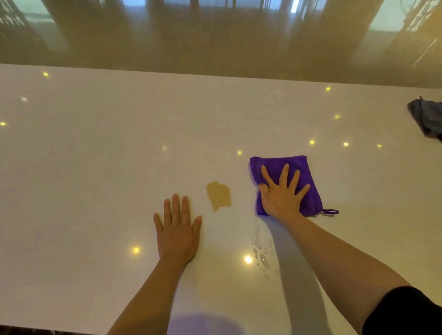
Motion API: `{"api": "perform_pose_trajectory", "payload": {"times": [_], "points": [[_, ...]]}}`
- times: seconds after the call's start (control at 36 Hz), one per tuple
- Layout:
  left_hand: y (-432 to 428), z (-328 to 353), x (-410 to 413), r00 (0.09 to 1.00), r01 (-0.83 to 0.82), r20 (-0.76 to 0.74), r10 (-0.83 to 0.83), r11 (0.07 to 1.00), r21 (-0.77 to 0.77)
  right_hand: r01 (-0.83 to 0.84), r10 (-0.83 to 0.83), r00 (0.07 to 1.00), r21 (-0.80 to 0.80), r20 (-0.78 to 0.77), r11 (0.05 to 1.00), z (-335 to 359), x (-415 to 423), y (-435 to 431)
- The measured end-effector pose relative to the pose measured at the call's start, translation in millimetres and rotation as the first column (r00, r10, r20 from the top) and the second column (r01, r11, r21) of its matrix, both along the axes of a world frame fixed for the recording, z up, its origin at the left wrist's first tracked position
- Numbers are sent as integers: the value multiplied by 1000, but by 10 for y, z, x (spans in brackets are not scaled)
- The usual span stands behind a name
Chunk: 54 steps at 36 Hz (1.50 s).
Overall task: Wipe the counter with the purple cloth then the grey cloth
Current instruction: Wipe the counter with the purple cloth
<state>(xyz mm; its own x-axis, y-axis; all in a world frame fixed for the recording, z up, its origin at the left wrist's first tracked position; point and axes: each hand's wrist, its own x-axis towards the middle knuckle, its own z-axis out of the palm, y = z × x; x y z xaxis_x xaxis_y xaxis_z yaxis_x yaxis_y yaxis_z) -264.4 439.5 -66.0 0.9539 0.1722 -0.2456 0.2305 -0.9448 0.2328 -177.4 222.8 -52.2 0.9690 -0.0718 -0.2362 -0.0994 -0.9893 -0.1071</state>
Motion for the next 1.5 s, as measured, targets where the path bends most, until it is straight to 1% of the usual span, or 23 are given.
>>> {"api": "perform_pose_trajectory", "payload": {"times": [0.36, 0.44, 0.53, 0.61, 0.75, 0.94, 1.17, 1.28, 1.39, 1.5], "points": [[7, 24, 5, 1000, 15, -27, -15, 1000, -6, -200, 211, 975, 147, -67, 969, 36, -26, 584], [13, 44, -5, 999, 25, -40, -25, 1000, 0, -250, 266, 960, 156, -88, 956, 50, -11, 680], [9, 70, -10, 998, 28, -48, -28, 1000, 8, -317, 330, 939, 128, -100, 940, 48, 2, 714], [-6, 92, -13, 998, 28, -49, -28, 1000, -7, -392, 404, 908, 118, -107, 912, 43, 0, 706], [-11, 91, -25, 999, 29, -34, -30, 999, -19, -528, 540, 834, 117, -117, 841, 40, -95, 640], [-8, 69, -24, 999, 31, -17, -31, 999, -26, -667, 675, 731, 103, -98, 738, 90, -327, 448], [-35, 87, -30, 999, 37, -23, -37, 999, 22, -739, 744, 665, 86, -61, 668, 12, -707, 184], [-22, 80, -42, 999, 41, -11, -41, 999, 2, -761, 765, 642, 81, -54, 644, 4, -805, 37], [-11, 76, -48, 1000, 29, -8, -29, 1000, -9, -771, 774, 632, 67, -38, 633, 23, -843, -102], [-1, 70, -45, 1000, 26, -12, -26, 1000, -9, -765, 766, 642, 51, -24, 642, 6, -869, -239]]}}
